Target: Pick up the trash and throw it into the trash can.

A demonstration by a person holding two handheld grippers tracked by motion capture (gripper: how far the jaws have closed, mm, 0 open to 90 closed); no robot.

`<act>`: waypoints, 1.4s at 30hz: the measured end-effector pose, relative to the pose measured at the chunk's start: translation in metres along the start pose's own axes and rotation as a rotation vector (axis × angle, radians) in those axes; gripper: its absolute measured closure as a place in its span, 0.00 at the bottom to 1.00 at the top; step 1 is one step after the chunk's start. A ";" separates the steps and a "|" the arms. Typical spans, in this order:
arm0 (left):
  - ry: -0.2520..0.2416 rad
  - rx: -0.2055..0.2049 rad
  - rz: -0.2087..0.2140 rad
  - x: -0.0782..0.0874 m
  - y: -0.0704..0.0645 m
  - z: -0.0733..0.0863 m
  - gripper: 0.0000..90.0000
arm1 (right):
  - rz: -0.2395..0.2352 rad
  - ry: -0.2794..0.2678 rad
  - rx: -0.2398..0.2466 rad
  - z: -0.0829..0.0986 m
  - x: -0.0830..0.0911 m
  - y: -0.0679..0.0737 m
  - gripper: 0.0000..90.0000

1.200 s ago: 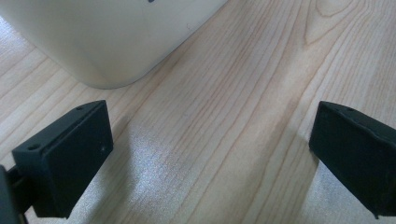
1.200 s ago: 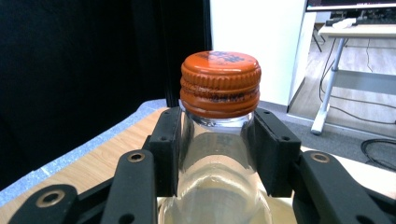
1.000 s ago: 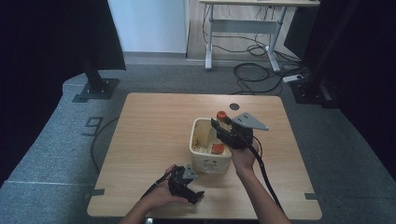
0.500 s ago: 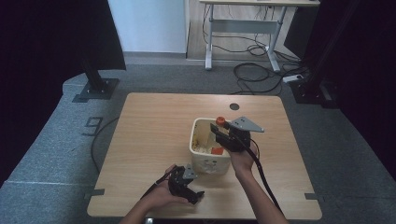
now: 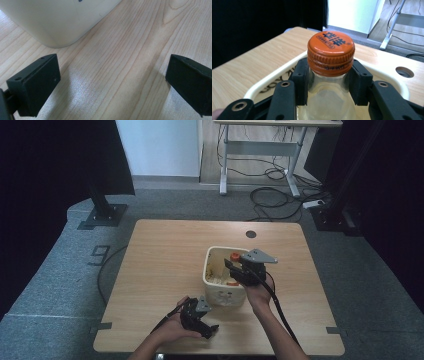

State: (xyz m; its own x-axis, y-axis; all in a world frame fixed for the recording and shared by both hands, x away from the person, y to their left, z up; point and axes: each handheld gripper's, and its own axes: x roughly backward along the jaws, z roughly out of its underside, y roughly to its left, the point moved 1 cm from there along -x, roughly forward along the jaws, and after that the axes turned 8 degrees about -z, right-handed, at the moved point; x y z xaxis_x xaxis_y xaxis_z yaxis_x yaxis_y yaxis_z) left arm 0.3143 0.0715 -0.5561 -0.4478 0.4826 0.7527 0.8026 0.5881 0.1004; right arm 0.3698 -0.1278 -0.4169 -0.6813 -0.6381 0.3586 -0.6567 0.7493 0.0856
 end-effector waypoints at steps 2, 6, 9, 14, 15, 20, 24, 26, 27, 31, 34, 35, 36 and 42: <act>0.000 0.000 0.000 0.000 0.000 0.000 0.00 | 0.000 0.025 0.009 0.003 -0.001 0.000 0.63; 0.001 -0.001 0.000 0.000 0.000 0.000 0.00 | 0.000 0.054 0.021 0.008 -0.001 -0.002 0.63; 0.001 -0.001 0.000 0.000 0.000 0.000 0.00 | -0.004 0.044 0.017 0.011 0.001 -0.004 0.63; 0.001 -0.001 0.000 0.000 0.000 0.000 0.00 | -0.017 0.051 0.021 0.012 0.006 -0.005 0.62; 0.001 -0.001 0.000 0.000 0.000 0.000 0.00 | -0.014 0.052 0.023 0.012 0.008 -0.005 0.62; 0.000 -0.001 0.000 0.000 0.000 0.000 0.00 | -0.012 0.054 0.040 0.013 0.012 -0.006 0.61; 0.001 -0.001 0.000 0.000 0.000 0.000 0.00 | -0.025 0.041 0.050 0.011 0.014 -0.005 0.55; 0.000 0.000 0.000 0.000 0.000 0.000 0.00 | -0.025 0.035 0.057 0.010 0.016 -0.005 0.55; 0.000 -0.001 0.000 0.000 0.000 0.000 0.00 | -0.028 0.032 0.059 0.009 0.017 -0.006 0.54; 0.001 -0.001 -0.001 0.000 0.000 0.000 0.00 | -0.035 0.017 0.058 0.008 0.021 -0.007 0.51; 0.001 0.000 -0.001 0.000 0.000 0.000 0.00 | -0.051 -0.021 0.065 0.008 0.032 -0.007 0.47; 0.001 0.000 -0.001 0.000 0.000 0.000 0.00 | -0.050 -0.036 0.072 0.008 0.035 -0.006 0.45; 0.001 0.000 -0.001 0.000 0.000 0.000 0.00 | -0.048 -0.044 0.085 0.009 0.040 -0.006 0.43; -0.001 -0.001 -0.002 0.000 0.000 0.000 0.00 | -0.044 -0.057 0.102 0.014 0.061 -0.007 0.40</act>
State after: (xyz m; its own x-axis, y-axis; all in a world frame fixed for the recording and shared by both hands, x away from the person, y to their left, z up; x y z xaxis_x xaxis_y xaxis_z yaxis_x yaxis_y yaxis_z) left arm 0.3143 0.0716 -0.5562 -0.4496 0.4818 0.7522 0.8021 0.5883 0.1027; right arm 0.3285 -0.1746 -0.4084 -0.6665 -0.6810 0.3033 -0.7139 0.7003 0.0037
